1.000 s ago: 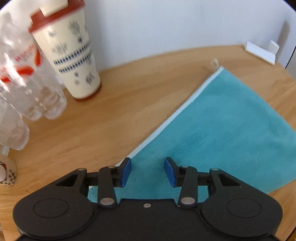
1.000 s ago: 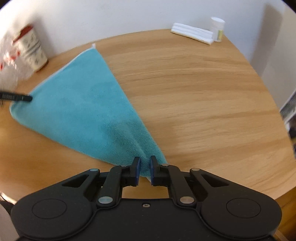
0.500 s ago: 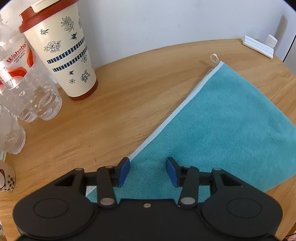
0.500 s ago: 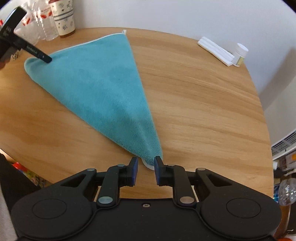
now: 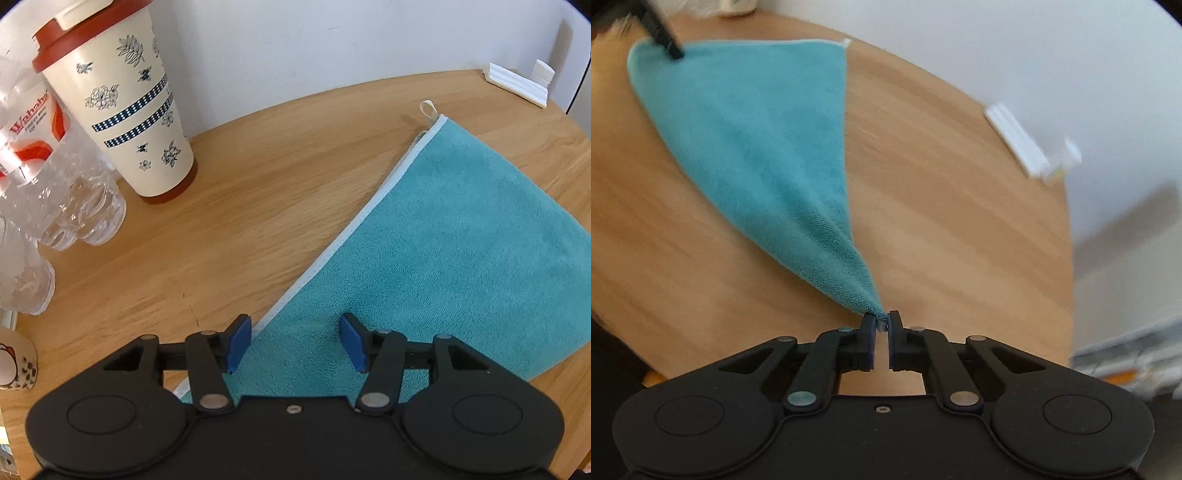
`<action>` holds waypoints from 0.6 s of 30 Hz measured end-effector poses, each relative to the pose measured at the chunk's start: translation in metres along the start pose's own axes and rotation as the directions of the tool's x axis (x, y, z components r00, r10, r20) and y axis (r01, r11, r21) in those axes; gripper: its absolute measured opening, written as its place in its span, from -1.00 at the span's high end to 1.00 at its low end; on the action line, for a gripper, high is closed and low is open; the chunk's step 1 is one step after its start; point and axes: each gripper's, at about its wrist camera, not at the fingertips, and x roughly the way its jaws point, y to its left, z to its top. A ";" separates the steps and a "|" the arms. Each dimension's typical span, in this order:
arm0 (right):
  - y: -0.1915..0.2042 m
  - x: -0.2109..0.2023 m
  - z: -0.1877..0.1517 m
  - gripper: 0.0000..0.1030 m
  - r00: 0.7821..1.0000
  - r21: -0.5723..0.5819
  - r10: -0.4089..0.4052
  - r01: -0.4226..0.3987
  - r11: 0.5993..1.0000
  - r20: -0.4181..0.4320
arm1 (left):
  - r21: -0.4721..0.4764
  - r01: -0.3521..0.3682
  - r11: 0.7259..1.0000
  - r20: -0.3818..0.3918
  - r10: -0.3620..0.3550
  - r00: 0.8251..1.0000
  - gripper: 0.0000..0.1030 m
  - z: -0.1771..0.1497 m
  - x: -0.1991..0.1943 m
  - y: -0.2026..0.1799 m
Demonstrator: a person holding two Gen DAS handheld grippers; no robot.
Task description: Fold towel
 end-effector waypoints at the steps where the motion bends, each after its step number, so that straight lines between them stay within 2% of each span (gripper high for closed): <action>1: -0.001 0.001 0.003 0.88 1.000 -0.015 0.002 -0.002 1.000 0.001 | -0.003 -0.005 1.000 0.000 0.005 1.000 -0.07 0.000 0.000 -0.001; 7: 0.000 -0.016 -0.005 0.84 0.991 -0.064 0.132 -0.134 0.989 -0.032 | -0.024 -0.007 1.000 -0.012 0.007 1.000 -0.06 0.001 0.000 -0.001; 10: -0.013 -0.025 -0.002 0.77 0.982 0.019 0.187 -0.187 0.982 0.012 | -0.028 -0.009 1.000 -0.013 0.009 1.000 -0.07 0.001 0.000 -0.001; 14: -0.022 -0.023 0.002 0.77 0.976 0.129 0.206 -0.213 0.968 0.067 | -0.038 -0.012 0.999 -0.015 0.011 1.000 -0.12 0.000 0.000 0.000; 18: -0.018 -0.002 -0.012 0.78 0.980 0.191 0.199 -0.199 0.961 0.021 | -0.040 -0.022 0.999 -0.016 0.021 1.000 -0.33 0.000 0.002 0.003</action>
